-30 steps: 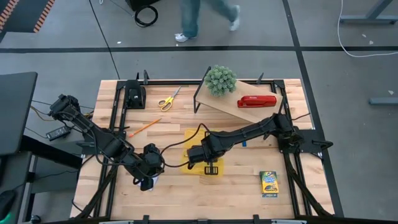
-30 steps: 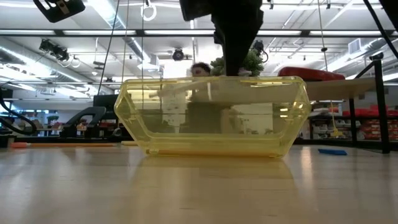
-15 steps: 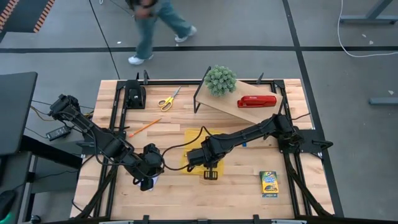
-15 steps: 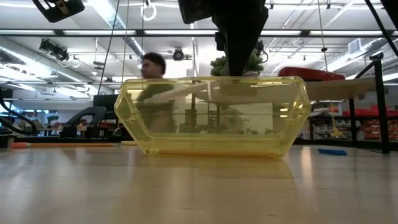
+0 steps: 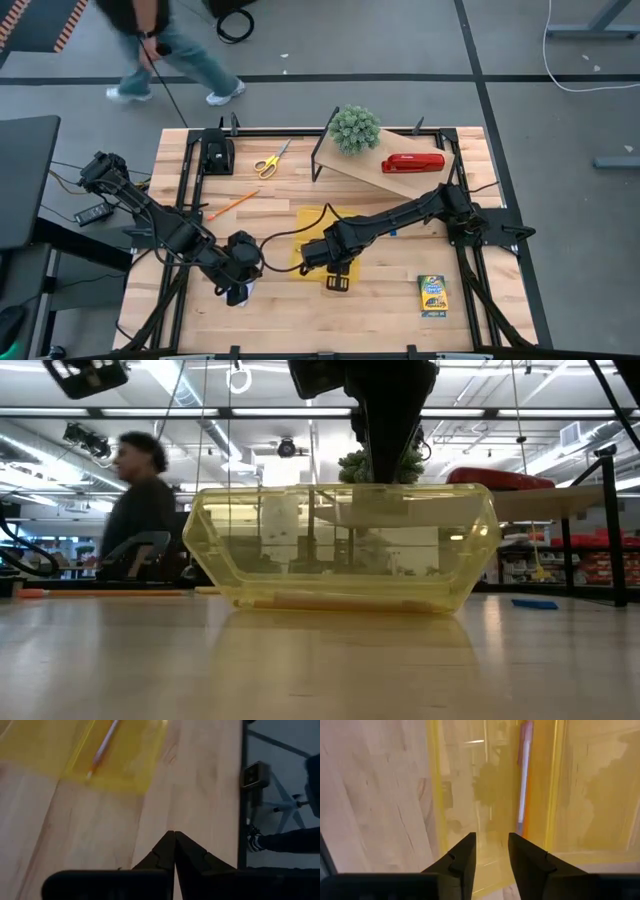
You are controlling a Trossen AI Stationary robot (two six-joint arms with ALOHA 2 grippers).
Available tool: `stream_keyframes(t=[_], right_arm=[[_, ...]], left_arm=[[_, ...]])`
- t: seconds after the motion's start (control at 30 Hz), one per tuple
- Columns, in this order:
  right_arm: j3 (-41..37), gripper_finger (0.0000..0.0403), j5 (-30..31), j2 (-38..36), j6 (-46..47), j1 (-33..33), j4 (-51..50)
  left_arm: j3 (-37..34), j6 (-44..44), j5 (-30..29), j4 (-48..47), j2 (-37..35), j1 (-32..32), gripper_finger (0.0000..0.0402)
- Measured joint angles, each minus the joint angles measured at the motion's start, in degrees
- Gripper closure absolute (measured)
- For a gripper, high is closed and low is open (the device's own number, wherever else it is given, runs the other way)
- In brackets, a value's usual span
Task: Pack school essentials
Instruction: Put the sticky note into the supply box
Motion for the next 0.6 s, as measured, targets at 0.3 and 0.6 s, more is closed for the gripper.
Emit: stream_keyframes(t=[0.3,0.6], right_arm=[[1.3,0.0269,-0.6,-1.9,3.2,0.0,-0.7],[1.3,0.0272,1.9,-8.7,5.6,0.0,1.0]], left_arm=[[0.0,-6.5,2.3,-6.2,0.0,-2.5,0.0313],[0.0,-8.4,2.5,-17.6,0.0,-4.6,0.0229]])
